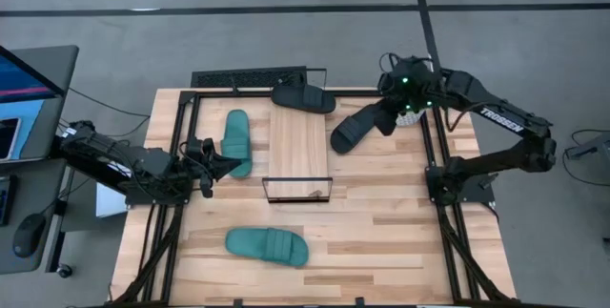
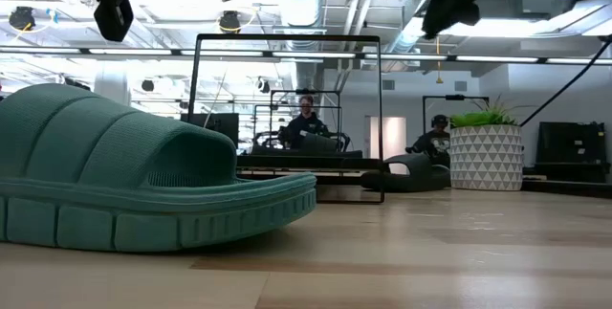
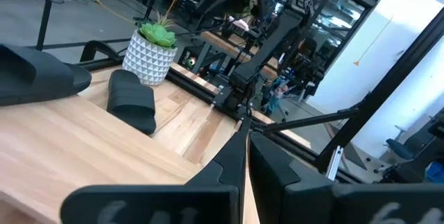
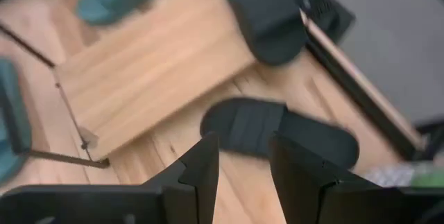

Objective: Pick and place slides into the shelf
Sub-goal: Put the black slides on the shelf

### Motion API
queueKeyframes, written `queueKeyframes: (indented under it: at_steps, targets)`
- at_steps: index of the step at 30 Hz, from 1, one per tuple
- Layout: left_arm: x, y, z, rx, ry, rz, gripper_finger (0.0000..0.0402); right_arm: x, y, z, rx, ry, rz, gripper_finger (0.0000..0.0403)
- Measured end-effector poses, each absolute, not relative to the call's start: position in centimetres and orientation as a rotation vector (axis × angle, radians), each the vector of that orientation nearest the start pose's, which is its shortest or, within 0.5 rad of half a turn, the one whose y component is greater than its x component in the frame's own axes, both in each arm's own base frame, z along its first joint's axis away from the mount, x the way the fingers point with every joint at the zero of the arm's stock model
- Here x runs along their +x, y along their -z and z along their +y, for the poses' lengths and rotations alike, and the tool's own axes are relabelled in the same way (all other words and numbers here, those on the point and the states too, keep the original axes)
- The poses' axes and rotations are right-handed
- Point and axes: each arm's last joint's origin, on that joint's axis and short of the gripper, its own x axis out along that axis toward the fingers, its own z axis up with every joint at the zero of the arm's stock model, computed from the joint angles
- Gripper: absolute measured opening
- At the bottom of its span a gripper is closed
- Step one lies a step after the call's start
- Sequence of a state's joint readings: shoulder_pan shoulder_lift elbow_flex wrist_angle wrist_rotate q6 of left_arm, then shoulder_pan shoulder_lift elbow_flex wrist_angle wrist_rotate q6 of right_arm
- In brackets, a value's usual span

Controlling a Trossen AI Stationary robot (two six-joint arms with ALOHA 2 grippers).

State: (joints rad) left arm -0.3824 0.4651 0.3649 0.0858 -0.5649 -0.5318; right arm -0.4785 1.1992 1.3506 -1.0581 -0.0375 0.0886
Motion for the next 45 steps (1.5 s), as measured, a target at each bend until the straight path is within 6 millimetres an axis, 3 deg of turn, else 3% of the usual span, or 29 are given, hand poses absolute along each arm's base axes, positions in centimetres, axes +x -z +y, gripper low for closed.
queueKeyframes:
  at_steps: [7,18,26,34,45]
  targets:
    - [12.3,-25.3,-3.3,-0.510,-0.189,-0.010,0.0006,21.1,-34.6,-9.2,0.414,0.620,1.035,0.0116]
    - [12.2,-25.4,-3.4,-0.465,-0.127,0.004,0.0006,25.2,-31.8,-4.6,0.283,0.807,1.098,0.0116]
    - [11.7,-25.3,-3.4,-0.442,-0.056,0.034,0.0006,28.6,-27.3,-1.9,0.119,0.877,1.236,0.0116]
    - [10.2,-26.1,-2.9,-0.427,-0.008,-0.034,0.0006,29.9,-23.5,-0.8,0.037,1.037,1.351,0.0116]
    - [8.1,-26.3,-2.1,-0.441,0.005,-0.085,0.0006,31.3,-20.2,-0.4,-0.060,1.026,1.454,0.0116]
